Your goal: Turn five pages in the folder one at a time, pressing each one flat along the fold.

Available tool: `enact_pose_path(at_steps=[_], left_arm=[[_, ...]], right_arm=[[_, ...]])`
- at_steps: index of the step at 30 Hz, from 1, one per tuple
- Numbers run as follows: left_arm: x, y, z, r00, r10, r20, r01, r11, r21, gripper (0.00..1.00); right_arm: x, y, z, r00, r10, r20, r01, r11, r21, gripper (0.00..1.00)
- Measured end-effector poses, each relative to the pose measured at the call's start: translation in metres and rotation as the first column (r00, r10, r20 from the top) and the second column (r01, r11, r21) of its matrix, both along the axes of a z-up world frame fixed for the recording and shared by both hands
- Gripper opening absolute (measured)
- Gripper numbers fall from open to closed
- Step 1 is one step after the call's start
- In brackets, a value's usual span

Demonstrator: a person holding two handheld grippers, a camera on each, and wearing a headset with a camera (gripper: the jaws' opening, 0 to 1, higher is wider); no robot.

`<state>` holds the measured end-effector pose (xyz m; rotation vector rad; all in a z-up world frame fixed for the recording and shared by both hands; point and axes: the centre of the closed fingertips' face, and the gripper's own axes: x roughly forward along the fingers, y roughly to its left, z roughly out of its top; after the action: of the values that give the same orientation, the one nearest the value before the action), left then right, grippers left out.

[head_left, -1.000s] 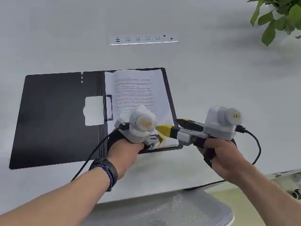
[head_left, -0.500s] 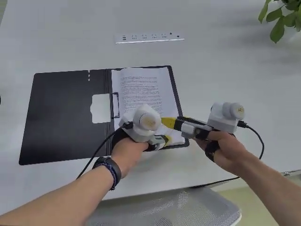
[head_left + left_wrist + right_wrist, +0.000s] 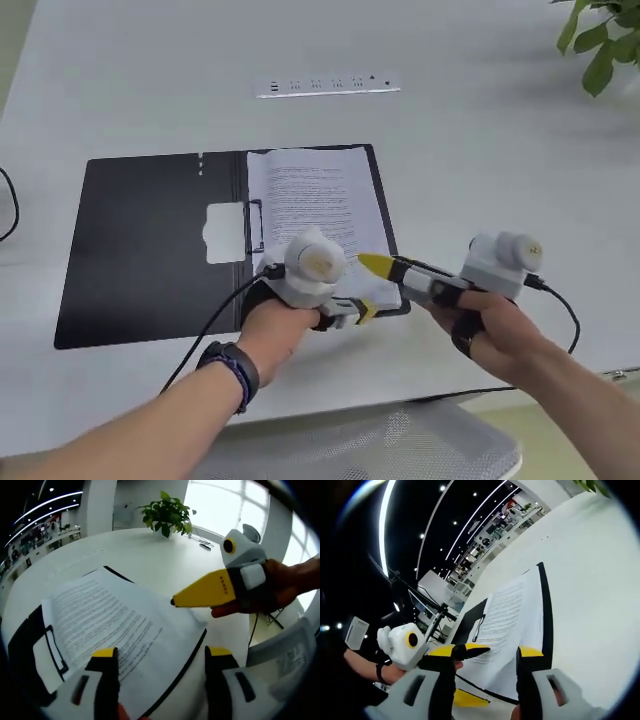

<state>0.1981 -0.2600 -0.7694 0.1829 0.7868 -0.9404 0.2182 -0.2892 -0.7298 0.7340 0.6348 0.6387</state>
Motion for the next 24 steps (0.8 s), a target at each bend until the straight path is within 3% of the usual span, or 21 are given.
enact_pose_path(at_steps=[3, 8, 13, 24], left_arm=[[-0.003, 0.001, 0.008, 1.000, 0.014, 0.009, -0.014, 1.000, -0.020, 0.71], [-0.002, 0.007, 0.016, 0.999, 0.040, 0.017, -0.040, 0.999, -0.033, 0.71], [0.006, 0.021, 0.027, 0.996, 0.079, 0.034, -0.077, 0.996, -0.044, 0.71], [0.022, 0.050, 0.050, 0.987, 0.139, 0.080, -0.134, 0.989, -0.069, 0.71]], right_arm=[[0.001, -0.001, 0.001, 1.000, -0.025, -0.003, 0.025, 0.999, 0.023, 0.35], [0.004, -0.004, -0.002, 0.998, -0.065, -0.014, 0.066, 0.998, 0.015, 0.14], [0.006, -0.003, -0.001, 0.997, -0.081, -0.008, 0.081, 0.997, 0.008, 0.01], [0.011, 0.008, 0.016, 0.997, -0.080, 0.023, 0.079, 0.996, 0.032, 0.00]])
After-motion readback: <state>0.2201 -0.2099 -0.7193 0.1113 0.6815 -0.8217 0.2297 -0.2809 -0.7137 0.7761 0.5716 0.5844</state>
